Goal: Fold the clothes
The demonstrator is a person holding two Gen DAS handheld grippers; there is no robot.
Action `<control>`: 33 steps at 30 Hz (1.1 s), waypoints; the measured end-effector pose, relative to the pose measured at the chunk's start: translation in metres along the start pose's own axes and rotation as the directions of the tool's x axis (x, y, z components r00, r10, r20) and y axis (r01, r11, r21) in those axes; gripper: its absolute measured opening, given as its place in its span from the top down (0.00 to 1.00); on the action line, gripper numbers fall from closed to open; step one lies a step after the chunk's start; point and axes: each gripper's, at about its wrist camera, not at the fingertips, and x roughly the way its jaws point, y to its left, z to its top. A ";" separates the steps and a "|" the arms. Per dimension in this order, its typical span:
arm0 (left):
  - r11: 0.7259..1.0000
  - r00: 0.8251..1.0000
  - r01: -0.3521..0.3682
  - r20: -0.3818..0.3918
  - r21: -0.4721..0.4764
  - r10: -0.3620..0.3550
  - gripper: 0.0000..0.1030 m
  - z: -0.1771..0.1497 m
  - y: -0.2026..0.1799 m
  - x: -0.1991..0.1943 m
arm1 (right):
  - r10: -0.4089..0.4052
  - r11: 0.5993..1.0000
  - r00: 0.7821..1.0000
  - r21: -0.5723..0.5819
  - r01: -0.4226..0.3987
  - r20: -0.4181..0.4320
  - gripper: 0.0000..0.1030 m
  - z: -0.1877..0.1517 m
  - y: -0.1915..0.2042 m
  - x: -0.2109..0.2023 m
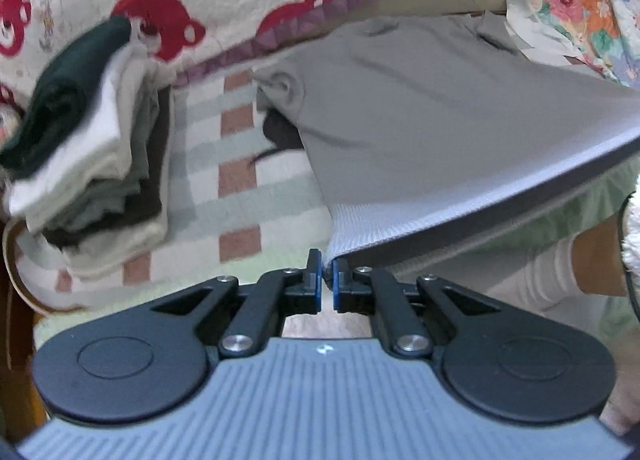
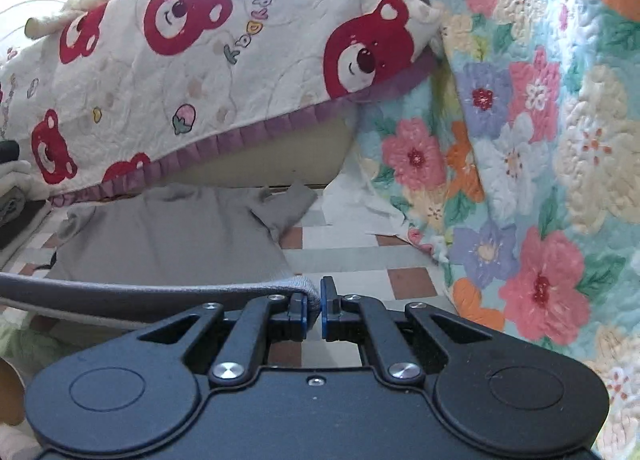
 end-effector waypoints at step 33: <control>0.998 0.997 0.049 0.068 -0.030 -0.047 0.41 0.041 0.039 0.031 | 0.218 0.976 0.975 0.030 -0.217 -0.037 0.34 -0.007 0.034 0.013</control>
